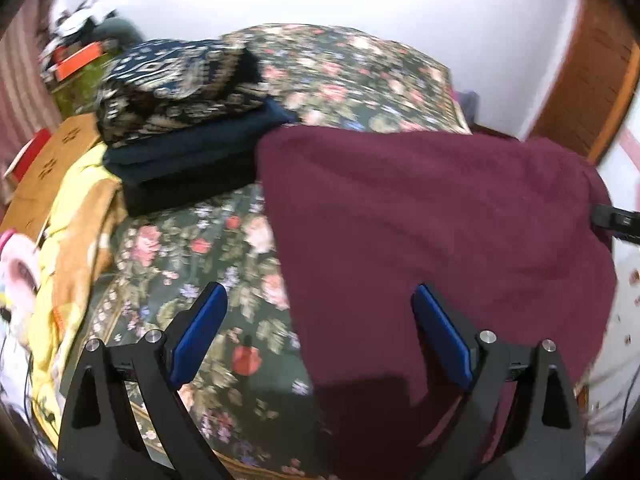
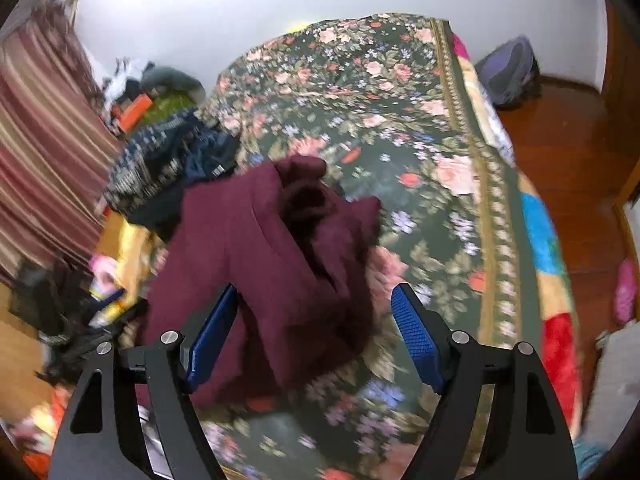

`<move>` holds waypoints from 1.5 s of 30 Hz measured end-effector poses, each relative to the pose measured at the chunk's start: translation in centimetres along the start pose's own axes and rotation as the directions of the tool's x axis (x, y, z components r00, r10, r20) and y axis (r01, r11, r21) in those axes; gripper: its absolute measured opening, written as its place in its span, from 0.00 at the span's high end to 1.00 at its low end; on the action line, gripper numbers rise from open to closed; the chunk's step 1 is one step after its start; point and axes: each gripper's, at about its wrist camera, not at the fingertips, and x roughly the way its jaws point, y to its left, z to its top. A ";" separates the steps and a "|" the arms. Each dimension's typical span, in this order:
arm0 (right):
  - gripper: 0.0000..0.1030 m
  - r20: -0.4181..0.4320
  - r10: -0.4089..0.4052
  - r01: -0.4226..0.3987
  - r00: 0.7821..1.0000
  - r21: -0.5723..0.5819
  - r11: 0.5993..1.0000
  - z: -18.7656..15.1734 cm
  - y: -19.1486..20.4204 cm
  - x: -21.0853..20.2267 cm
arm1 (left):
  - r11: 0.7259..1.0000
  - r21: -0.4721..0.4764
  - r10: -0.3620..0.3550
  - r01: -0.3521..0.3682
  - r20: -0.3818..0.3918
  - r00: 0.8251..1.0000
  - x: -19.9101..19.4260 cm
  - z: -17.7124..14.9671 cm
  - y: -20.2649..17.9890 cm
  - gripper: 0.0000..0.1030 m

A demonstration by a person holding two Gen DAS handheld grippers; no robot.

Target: Fold large clothes

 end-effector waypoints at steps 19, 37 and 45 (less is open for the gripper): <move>0.02 -0.167 0.254 -0.214 0.953 0.226 0.950 1.2 -4.4 5.9 | 0.864 -0.379 -0.423 0.332 -0.189 0.886 8.6 0.7 4.0 0.03; 0.00 -0.250 0.312 -0.245 0.916 0.267 0.932 1.3 -3.0 8.3 | 0.828 -0.381 -0.508 0.411 -0.204 0.837 9.0 0.7 3.2 0.02; 0.36 -0.197 0.282 -0.239 0.939 0.218 0.946 1.0 -2.2 6.2 | 0.834 -0.374 -0.498 0.406 -0.192 0.845 7.7 1.1 3.2 0.30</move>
